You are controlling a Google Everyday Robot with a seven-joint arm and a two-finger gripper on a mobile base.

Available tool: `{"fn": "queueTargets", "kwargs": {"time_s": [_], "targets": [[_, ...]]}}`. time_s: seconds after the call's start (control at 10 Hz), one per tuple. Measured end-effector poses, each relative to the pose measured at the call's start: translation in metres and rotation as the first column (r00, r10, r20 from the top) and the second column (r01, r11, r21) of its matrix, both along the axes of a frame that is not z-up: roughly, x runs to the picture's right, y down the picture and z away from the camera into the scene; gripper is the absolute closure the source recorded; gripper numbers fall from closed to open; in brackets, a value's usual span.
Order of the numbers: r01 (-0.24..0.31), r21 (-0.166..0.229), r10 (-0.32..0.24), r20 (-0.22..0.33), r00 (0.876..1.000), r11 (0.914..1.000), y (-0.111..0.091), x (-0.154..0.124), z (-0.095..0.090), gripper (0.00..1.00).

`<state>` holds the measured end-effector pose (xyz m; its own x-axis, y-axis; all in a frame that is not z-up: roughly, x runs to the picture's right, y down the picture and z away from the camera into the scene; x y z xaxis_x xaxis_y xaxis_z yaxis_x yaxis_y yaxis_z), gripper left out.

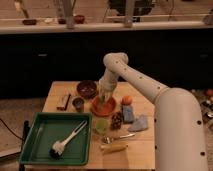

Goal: Place pepper in red bowl

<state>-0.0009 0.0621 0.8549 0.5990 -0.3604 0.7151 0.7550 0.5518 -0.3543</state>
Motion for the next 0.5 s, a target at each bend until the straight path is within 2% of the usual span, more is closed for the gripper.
{"fn": "queueTargets", "kwargs": {"time_s": [0.1,0.2,0.5], "targets": [[0.019,-0.032,-0.018,0.023,1.000,0.9993,0.003,0.001,0.000,1.00],[0.020,-0.043,-0.019,0.030,0.999,0.9989,0.003,0.002,0.001,1.00],[0.006,-0.055,-0.005,0.024,1.000,0.9984,0.005,0.015,0.004,1.00]]}}
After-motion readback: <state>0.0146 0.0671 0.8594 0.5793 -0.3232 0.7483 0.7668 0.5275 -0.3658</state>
